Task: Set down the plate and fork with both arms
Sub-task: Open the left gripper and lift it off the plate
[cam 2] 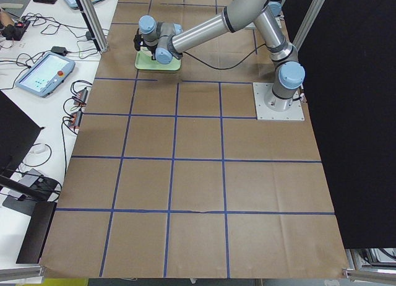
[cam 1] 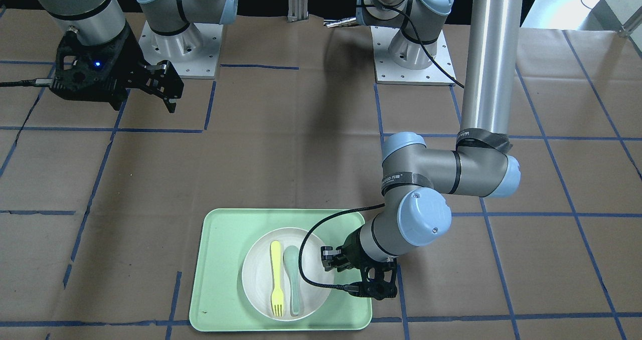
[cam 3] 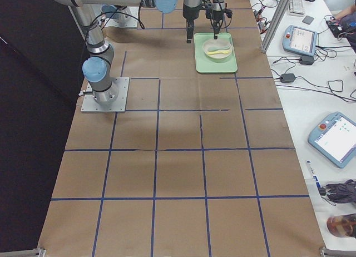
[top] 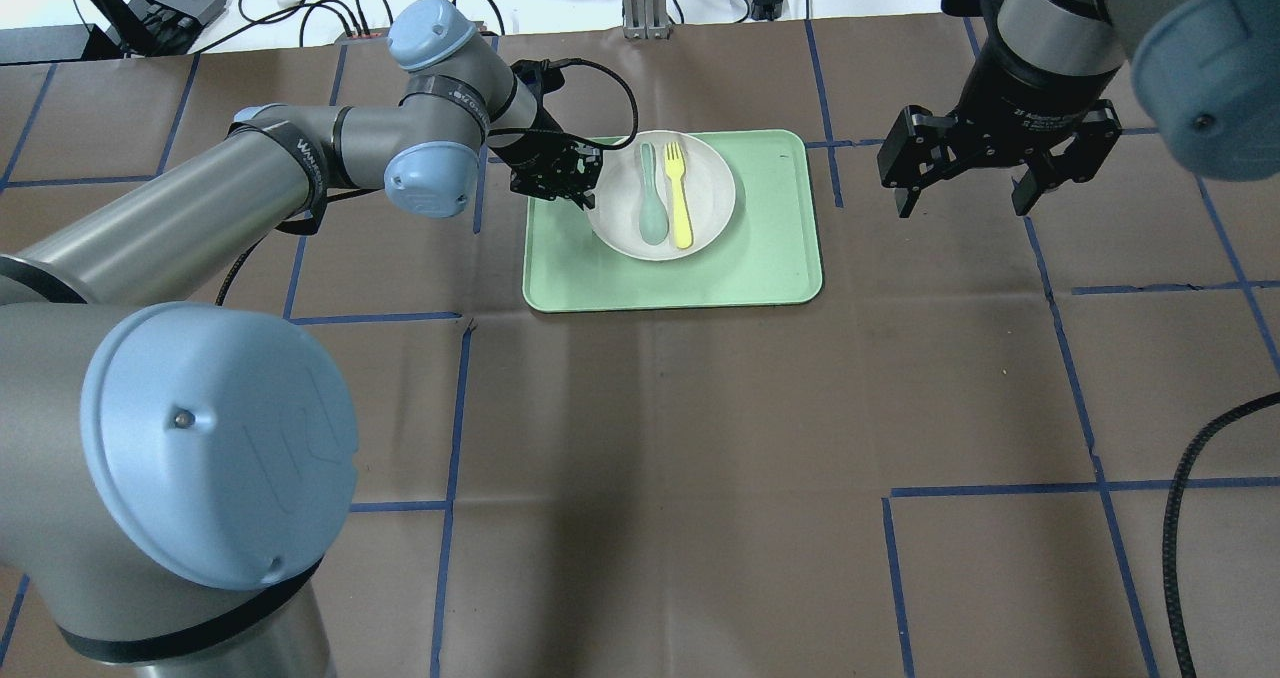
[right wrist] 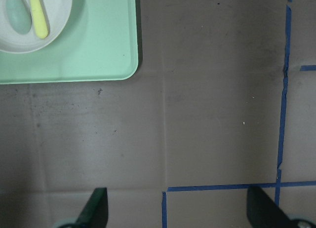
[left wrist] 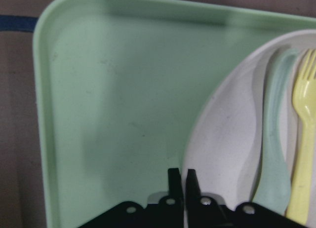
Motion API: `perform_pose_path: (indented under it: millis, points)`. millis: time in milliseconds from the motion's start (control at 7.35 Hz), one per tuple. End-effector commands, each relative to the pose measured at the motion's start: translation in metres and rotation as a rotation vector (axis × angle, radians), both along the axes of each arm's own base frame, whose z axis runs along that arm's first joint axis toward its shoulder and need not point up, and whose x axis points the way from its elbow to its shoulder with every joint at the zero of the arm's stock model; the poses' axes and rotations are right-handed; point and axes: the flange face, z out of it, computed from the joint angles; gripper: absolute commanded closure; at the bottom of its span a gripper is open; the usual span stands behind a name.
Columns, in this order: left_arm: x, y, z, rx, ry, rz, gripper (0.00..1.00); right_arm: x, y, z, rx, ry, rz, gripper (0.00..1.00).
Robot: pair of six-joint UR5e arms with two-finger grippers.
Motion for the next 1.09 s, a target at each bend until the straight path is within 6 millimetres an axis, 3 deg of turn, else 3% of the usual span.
perform_pose_path:
  millis: [0,272,544,816,952]
  points:
    - [0.0,0.023,0.04,0.035,-0.009,-0.001,0.01,0.001,0.0,0.0,-0.002,-0.007,-0.002,0.0]
    - [0.024,0.067,0.11,0.055,-0.195,-0.009,0.01,0.001,-0.003,0.005,-0.011,0.0,0.003,0.0]
    - [0.033,0.136,0.172,0.118,-0.218,-0.014,0.01,0.005,-0.005,0.004,-0.014,-0.001,-0.005,0.0]
    - [0.055,0.204,0.231,0.099,-0.337,-0.05,0.0,0.014,-0.033,0.0,-0.032,-0.001,0.001,0.0]
    - [0.061,0.236,0.256,0.141,-0.338,-0.064,0.0,0.028,-0.053,0.001,-0.035,-0.004,-0.011,0.0]
